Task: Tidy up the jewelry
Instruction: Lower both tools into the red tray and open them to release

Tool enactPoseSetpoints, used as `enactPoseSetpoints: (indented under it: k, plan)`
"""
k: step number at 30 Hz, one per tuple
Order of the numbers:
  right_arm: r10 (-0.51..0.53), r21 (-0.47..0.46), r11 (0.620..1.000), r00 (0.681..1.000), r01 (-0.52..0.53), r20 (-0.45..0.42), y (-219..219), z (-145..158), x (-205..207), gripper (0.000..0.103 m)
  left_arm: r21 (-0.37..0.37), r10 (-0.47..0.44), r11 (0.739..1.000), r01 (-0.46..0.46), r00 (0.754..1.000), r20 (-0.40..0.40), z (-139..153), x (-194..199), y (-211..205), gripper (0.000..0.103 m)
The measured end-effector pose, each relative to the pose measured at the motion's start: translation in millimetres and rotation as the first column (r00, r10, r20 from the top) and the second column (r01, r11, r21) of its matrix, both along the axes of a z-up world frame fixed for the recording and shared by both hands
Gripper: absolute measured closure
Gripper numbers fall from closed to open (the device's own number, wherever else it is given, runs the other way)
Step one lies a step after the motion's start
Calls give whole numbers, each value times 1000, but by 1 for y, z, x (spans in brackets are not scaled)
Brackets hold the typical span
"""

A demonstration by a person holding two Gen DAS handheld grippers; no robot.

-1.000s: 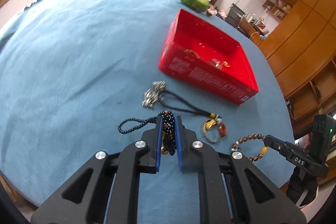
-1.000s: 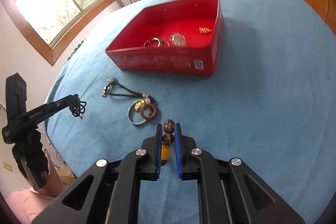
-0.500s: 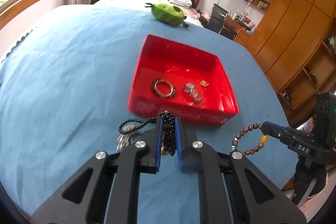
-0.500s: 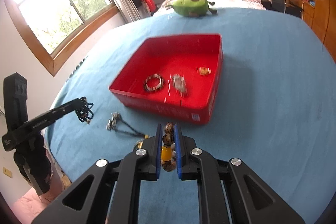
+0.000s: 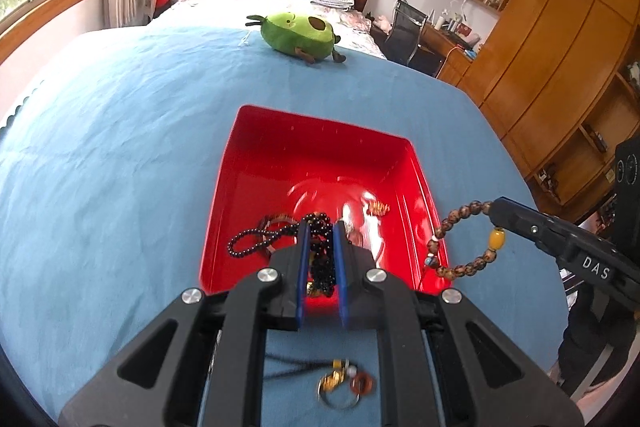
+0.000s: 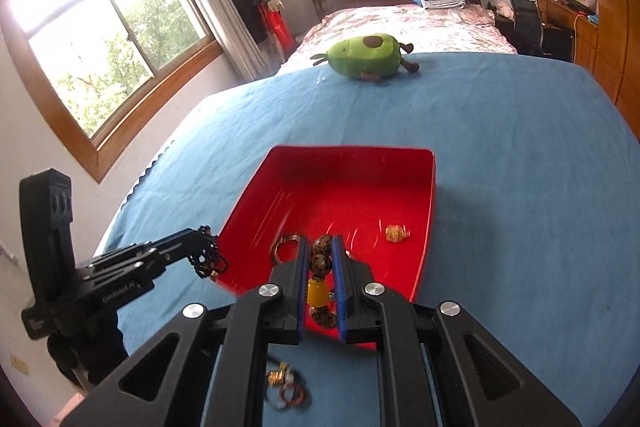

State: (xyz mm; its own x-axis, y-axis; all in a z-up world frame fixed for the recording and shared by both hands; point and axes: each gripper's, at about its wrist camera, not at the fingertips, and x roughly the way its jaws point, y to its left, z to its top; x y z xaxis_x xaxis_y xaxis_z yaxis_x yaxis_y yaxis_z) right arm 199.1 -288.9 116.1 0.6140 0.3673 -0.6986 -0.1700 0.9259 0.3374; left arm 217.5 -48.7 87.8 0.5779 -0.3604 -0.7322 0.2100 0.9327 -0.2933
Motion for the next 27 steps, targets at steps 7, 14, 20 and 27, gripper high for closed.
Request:
enactPoseSetpoints:
  k: [7, 14, 20, 27]
  plan:
    - [-40, 15, 999, 999, 40, -19, 4, -28, 45, 92, -13, -25, 1000, 25, 999, -36, -23, 49, -22, 93]
    - [-53, 5, 999, 996, 53, -74, 6, -64, 73, 84, 50, -18, 999, 23, 996, -91, -58, 84, -31, 83]
    - [-94, 6, 995, 994, 95, -50, -10, -58, 63, 78, 51, 13, 999, -9, 997, -70, -50, 81, -17, 68]
    - [-92, 2, 996, 995, 92, 33, -10, -31, 37, 78, 42, 31, 999, -32, 999, 9, -14, 50, -6, 60]
